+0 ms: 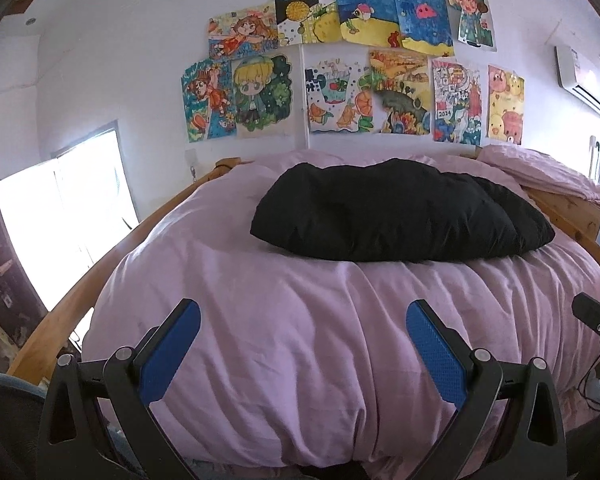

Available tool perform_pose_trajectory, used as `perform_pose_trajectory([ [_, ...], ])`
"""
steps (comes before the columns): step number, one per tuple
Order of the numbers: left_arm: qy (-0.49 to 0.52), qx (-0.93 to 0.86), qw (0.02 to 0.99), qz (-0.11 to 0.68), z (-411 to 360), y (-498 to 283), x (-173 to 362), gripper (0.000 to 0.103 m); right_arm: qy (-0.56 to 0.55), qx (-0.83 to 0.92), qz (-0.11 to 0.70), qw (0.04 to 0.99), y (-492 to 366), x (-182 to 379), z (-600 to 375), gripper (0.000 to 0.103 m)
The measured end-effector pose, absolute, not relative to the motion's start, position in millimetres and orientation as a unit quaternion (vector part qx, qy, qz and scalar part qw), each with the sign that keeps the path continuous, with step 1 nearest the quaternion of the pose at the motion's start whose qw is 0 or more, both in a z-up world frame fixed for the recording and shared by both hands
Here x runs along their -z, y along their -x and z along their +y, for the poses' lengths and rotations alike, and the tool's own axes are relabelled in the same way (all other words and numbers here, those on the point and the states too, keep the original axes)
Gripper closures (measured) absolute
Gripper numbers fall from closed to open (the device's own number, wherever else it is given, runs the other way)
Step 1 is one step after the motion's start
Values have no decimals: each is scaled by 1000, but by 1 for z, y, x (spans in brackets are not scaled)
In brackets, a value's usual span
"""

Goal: Fold large clothes

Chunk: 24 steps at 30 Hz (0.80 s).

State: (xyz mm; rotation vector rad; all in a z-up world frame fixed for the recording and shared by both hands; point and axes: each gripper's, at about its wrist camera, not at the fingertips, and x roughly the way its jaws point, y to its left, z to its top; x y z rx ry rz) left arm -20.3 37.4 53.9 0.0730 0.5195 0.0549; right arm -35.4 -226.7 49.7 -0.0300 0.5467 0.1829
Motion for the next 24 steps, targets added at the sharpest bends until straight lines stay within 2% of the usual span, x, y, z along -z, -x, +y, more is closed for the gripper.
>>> perform_pose_trajectory([
  [24,-46,-28,968,244,34,22,-53,2,-6,-80,278,957,32,-48,-235,0],
])
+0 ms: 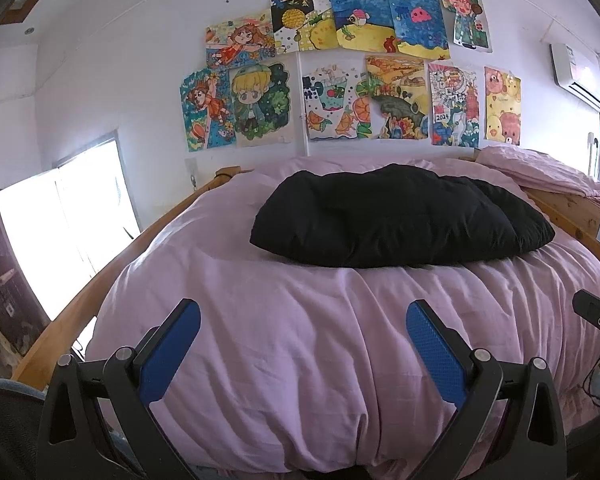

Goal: Fold large clothes

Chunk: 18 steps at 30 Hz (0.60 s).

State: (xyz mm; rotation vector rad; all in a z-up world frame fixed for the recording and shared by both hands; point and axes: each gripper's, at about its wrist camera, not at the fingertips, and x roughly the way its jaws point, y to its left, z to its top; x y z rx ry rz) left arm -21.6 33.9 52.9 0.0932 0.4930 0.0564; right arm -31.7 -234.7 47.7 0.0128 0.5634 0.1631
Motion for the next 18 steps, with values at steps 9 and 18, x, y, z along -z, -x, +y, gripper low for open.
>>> perform_pose_trajectory([
  [9,-50,-27,969,242,32,22,-55,2,-6,-81,278,957,32,-48,-235,0],
  [18,-50,-27,969,242,32,22,-55,2,-7,-80,278,957,32,-48,-234,0],
])
